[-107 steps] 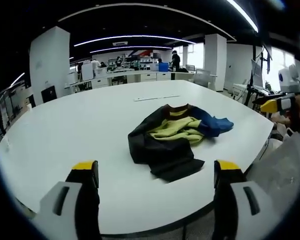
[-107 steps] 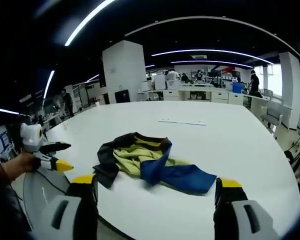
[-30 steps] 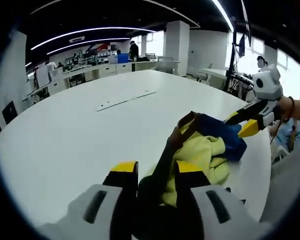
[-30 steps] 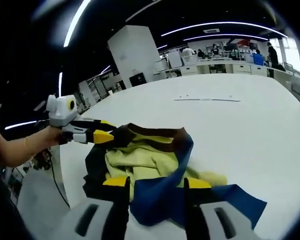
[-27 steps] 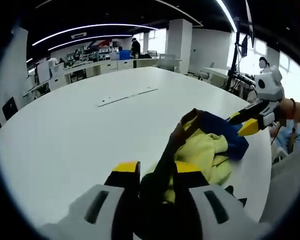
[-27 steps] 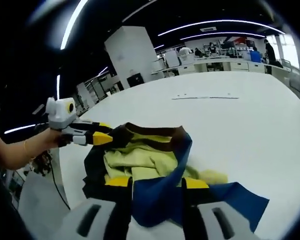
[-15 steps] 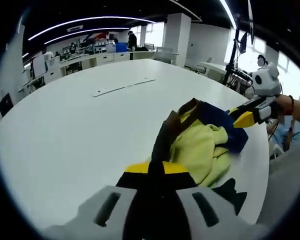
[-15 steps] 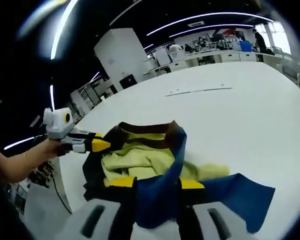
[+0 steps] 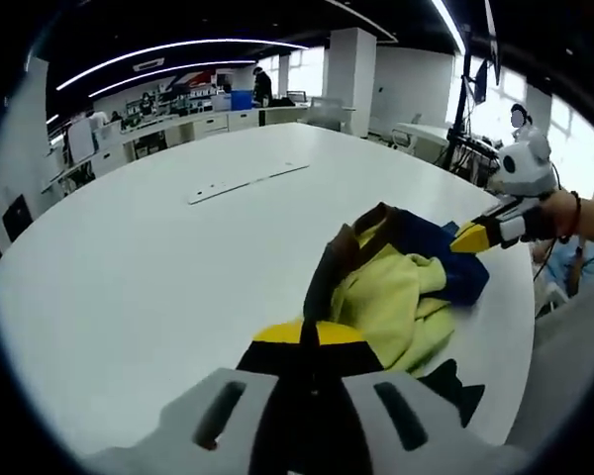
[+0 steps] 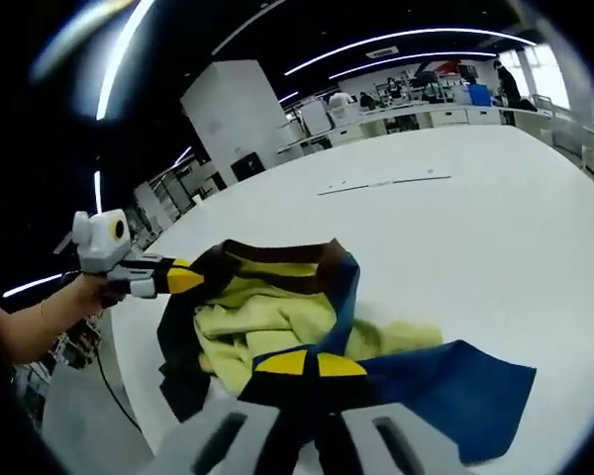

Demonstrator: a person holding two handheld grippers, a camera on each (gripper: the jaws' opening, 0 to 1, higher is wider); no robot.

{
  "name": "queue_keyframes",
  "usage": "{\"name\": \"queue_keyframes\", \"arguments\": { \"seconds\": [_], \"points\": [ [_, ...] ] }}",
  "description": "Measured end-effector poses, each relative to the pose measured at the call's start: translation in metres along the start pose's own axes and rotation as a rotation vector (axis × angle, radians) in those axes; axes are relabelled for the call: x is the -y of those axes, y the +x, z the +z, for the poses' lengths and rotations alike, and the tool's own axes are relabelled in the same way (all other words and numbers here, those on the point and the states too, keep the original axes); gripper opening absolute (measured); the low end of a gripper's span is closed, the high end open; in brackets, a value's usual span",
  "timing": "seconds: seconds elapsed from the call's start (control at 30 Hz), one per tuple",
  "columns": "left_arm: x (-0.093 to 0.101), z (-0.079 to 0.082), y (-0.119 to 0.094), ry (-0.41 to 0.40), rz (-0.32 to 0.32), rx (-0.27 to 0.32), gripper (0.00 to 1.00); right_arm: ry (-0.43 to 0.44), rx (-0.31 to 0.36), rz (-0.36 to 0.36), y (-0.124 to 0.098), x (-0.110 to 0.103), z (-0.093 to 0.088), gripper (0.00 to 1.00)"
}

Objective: Fold the garment on the visible template until the final outline fits inside the template.

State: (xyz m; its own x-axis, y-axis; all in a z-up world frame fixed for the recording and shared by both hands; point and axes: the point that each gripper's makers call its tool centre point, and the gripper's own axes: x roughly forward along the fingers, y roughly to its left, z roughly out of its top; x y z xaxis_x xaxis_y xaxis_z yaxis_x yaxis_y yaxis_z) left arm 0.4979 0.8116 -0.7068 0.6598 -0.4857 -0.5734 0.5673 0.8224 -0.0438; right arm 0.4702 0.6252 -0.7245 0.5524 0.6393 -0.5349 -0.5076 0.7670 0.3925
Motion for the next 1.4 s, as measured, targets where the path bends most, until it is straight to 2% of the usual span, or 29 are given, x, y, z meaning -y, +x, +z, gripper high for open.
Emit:
{"name": "queue_keyframes", "arguments": {
  "seconds": [0.2,0.47,0.57,0.83,0.93,1.0,1.13,1.2,1.3,1.4],
  "points": [
    [-0.009,0.027,-0.009,-0.049,0.028,0.081,0.0,-0.052,0.045,-0.017,-0.011,0.001,0.022,0.0],
    [-0.017,0.065,-0.016,-0.111,0.072,0.19,0.0,-0.102,0.144,-0.063,-0.028,0.01,0.069,0.0],
    [-0.023,0.077,-0.012,-0.192,0.098,0.235,0.0,-0.137,0.18,-0.095,-0.029,0.018,0.089,0.0],
    [-0.033,0.107,0.007,-0.239,0.151,0.31,0.0,-0.162,0.228,-0.129,-0.022,0.035,0.132,0.0],
    [-0.036,0.117,0.016,-0.282,0.154,0.344,0.0,-0.161,0.257,-0.15,-0.02,0.045,0.149,0.0],
    [-0.042,0.119,0.024,-0.297,0.172,0.347,0.0,-0.147,0.273,-0.174,-0.018,0.056,0.159,0.0],
    [-0.049,0.122,0.039,-0.311,0.192,0.352,0.0,-0.148,0.269,-0.2,-0.008,0.074,0.17,0.0],
    [-0.051,0.126,0.048,-0.295,0.201,0.351,0.0,-0.145,0.256,-0.232,0.001,0.092,0.172,0.0],
    [-0.052,0.127,0.059,-0.288,0.207,0.334,0.0,-0.133,0.234,-0.284,0.012,0.118,0.17,0.0],
    [-0.056,0.13,0.075,-0.262,0.204,0.32,0.0,-0.1,0.219,-0.304,0.023,0.135,0.166,0.0]
  ]
}}
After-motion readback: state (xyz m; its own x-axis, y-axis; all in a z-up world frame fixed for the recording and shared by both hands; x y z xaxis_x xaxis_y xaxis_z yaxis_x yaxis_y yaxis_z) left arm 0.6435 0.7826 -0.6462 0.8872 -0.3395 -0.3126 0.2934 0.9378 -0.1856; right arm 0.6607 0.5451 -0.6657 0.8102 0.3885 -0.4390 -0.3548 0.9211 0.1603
